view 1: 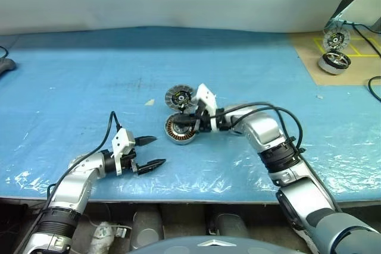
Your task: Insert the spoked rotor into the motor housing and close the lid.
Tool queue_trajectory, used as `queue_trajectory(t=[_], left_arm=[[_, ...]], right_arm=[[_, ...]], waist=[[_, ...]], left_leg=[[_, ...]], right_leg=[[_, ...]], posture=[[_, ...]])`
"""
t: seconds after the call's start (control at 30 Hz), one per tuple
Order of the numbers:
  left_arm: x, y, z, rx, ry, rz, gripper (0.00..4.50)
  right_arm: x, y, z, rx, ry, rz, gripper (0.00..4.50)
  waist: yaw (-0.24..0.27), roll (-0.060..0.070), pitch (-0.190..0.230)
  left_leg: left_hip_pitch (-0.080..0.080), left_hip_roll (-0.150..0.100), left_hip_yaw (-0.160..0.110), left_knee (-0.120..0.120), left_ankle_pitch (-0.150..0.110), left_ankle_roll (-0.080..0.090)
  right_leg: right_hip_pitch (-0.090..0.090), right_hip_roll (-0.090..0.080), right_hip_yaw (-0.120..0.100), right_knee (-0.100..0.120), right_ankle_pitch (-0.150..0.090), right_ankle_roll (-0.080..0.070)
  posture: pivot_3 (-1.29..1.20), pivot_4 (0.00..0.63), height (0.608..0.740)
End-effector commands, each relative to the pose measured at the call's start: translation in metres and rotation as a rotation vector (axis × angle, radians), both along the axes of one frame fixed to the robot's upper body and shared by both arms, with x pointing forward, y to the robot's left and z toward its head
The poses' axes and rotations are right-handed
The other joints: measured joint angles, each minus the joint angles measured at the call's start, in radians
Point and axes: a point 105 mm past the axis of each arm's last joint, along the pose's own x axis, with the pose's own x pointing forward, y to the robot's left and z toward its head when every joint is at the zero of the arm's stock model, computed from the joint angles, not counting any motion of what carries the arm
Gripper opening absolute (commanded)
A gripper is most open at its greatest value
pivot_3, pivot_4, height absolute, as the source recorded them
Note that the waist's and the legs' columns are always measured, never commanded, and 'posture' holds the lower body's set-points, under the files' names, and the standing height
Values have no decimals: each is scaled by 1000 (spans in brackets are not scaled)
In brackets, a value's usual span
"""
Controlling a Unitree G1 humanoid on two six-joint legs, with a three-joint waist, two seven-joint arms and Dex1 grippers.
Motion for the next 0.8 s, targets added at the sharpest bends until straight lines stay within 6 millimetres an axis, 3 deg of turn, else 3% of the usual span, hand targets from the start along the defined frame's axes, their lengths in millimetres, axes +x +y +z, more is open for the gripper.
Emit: queue_trajectory(t=[0.03,0.23,0.33,0.5,0.6,0.8], left_arm=[[-4,0,-2,8,8,-8,4500],[-4,0,-2,8,9,-7,4500],[-4,-1,-2,7,8,-8,4500],[-5,0,-2,8,10,-10,4500],[-6,-1,-2,5,10,-12,4500],[-7,-2,4,-15,-1,-13,4500]], right_arm=[[4,-2,-7,-28,-24,-22,251],[2,-11,-17,-35,21,-32,251],[1,-7,-1,76,71,-48,251],[4,-4,47,309,73,-45,251],[8,-8,57,339,63,-67,251],[10,-41,42,154,-46,-141,251]], waist=[[0,0,0],[0,0,0],[0,0,0],[1,0,0],[1,0,0],[5,0,0]], left_leg=[[0,0,0,0,0,0],[1,-1,0,0,0,0],[1,-1,0,0,0,0],[0,-1,0,0,0,0],[0,-1,0,0,0,0],[0,-1,0,0,0,0]], right_leg=[[0,0,0,0,0,0],[1,0,0,0,0,0],[1,0,0,0,0,0],[0,0,0,0,0,0],[0,0,0,0,0,0],[1,0,0,0,0,0]], posture=[[0,150,740],[0,150,740],[0,150,740],[0,150,740],[0,150,740],[0,150,740]])
